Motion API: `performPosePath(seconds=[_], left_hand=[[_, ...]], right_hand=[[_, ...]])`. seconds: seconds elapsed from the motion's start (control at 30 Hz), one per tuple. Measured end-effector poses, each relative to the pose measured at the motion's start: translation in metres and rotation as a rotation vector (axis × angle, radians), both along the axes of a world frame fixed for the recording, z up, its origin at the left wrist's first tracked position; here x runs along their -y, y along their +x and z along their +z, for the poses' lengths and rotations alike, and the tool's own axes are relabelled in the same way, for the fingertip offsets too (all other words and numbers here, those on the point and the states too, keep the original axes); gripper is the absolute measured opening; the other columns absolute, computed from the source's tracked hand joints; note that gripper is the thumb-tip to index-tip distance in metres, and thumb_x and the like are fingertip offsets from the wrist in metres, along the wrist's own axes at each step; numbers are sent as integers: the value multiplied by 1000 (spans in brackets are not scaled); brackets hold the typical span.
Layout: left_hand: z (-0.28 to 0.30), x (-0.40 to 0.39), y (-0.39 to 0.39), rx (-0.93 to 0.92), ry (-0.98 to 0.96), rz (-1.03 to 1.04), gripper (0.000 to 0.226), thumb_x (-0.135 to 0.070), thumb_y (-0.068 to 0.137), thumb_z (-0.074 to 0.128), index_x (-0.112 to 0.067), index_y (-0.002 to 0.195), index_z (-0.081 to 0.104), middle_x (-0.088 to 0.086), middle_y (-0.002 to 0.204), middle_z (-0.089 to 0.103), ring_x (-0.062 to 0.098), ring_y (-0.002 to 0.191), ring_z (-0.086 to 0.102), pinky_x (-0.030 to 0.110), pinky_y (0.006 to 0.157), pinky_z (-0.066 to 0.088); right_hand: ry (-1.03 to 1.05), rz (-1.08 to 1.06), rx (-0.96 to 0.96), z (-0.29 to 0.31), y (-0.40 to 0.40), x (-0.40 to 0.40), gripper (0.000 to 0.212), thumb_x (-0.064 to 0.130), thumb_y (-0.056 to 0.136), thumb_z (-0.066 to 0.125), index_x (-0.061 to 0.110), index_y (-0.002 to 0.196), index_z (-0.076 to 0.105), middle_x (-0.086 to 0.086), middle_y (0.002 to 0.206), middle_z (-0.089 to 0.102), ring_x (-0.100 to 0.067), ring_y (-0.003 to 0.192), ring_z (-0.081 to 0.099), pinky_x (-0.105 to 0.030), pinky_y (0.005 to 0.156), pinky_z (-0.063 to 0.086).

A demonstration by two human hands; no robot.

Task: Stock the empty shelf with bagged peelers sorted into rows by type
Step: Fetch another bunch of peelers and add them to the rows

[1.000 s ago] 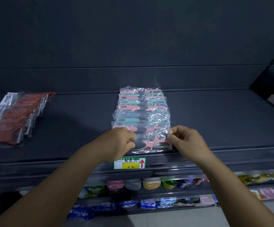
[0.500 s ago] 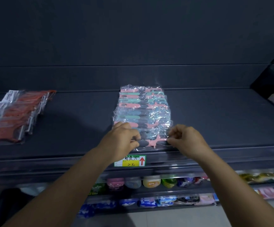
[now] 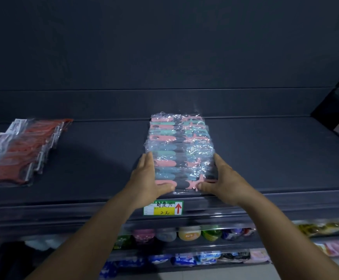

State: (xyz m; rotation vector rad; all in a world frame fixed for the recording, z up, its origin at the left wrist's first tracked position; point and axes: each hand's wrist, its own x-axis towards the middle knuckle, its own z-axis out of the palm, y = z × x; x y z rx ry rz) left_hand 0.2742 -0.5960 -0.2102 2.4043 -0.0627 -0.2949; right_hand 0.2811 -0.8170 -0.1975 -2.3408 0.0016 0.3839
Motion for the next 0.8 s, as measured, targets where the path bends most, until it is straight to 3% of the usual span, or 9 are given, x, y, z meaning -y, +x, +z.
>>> performPosePath(seconds=[0.07,0.17,0.27,0.33,0.4,0.47,0.53,0.57,0.8], left_hand=[[2,9,-2,5,-32,10,108,-39,82,70,-10,151,-8,-3,159,-1,0,129,34,3,104,18],[-3,17,-3,-8,-2,27,114,-51,80,67,-12,149,-15,0,160,-14,19,147,2,35,120,12],[-2,17,3,-43,-45,109,121,-57,74,70,-19,150,-16,0,160,-15,22,147,5,40,119,15],[5,12,15,-8,-95,185,119,-60,73,68,-20,150,-14,1,160,-13,21,147,5,40,119,14],[12,5,29,-12,-150,216,115,-57,77,64,-18,150,-16,0,159,-15,19,147,-1,38,118,9],[13,-1,45,-47,-188,213,111,-54,81,62,-16,149,-17,-1,159,-14,16,147,-3,35,118,8],[10,-1,54,-67,-195,192,109,-55,82,61,-15,150,-15,-1,160,-11,15,147,-1,34,118,8],[8,1,56,-68,-189,176,109,-56,82,61,-15,150,-13,-2,160,-9,15,147,1,34,119,9],[-1,17,56,-27,-116,134,108,-56,82,60,-14,151,-11,1,160,-12,17,148,-1,36,120,9]], right_hand=[[3,4,-5,4,2,5,74,28,77,77,20,136,33,12,117,45,-10,108,48,-22,92,36],[21,22,-19,7,4,13,76,26,78,76,19,139,32,11,108,50,-9,98,50,-21,87,36],[90,28,-64,7,9,19,86,32,74,79,20,141,26,18,111,51,0,98,52,-12,88,36],[125,3,-54,7,17,20,74,36,75,77,23,132,31,22,104,54,9,86,53,1,71,39],[167,-32,-50,5,27,18,88,45,74,75,17,139,23,10,110,63,4,76,62,-6,55,45],[228,-64,-67,3,37,16,110,52,66,78,21,148,11,-1,126,58,-5,87,68,-22,72,58],[209,-59,-61,5,44,11,122,58,62,78,22,152,3,1,150,37,-15,125,52,-36,105,44],[191,-54,-57,7,47,9,122,56,64,77,21,152,1,4,154,29,-16,134,41,-35,112,35],[162,-22,-44,-3,61,13,104,49,63,81,22,145,23,3,134,47,-13,117,50,-28,103,42]])
